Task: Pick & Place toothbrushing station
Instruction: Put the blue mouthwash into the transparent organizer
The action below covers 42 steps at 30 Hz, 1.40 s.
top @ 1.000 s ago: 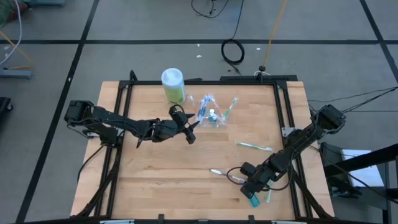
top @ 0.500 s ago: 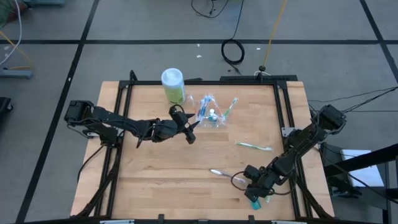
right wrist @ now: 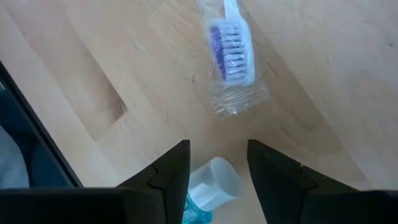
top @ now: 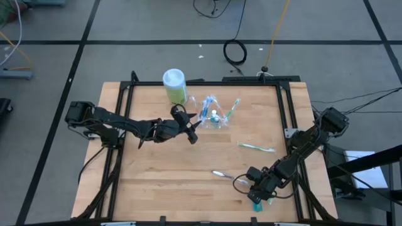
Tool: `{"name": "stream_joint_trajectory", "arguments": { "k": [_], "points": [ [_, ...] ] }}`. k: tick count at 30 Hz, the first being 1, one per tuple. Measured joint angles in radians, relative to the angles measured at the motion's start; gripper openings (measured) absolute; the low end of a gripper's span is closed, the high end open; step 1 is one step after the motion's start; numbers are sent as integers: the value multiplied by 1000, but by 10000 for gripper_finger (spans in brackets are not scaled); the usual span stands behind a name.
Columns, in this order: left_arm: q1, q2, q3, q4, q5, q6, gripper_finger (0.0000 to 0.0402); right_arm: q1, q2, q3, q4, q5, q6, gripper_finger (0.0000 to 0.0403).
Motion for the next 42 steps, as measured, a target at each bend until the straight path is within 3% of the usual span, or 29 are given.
{"name": "stream_joint_trajectory", "arguments": {
  "k": [9, 16, 22, 30, 42],
  "points": [
    [-1, 0, 0, 2, 0, -14, 196, -30, -116, -6, -67, 36, -119, 155],
    [-1, 0, 0, 2, 0, -47, 195, -39, -215, -5, -147, -91, 238, 155],
    [-1, 0, 0, 2, 1, -45, 195, 6, -153, -5, -97, -62, 366, 155],
    [-1, 0, 0, 0, 2, -11, 195, 9, -63, -5, 25, -61, 341, 155],
    [-1, 0, 0, -2, 2, -11, 195, 9, -59, -4, -8, -61, 305, 155]
  ]
}}
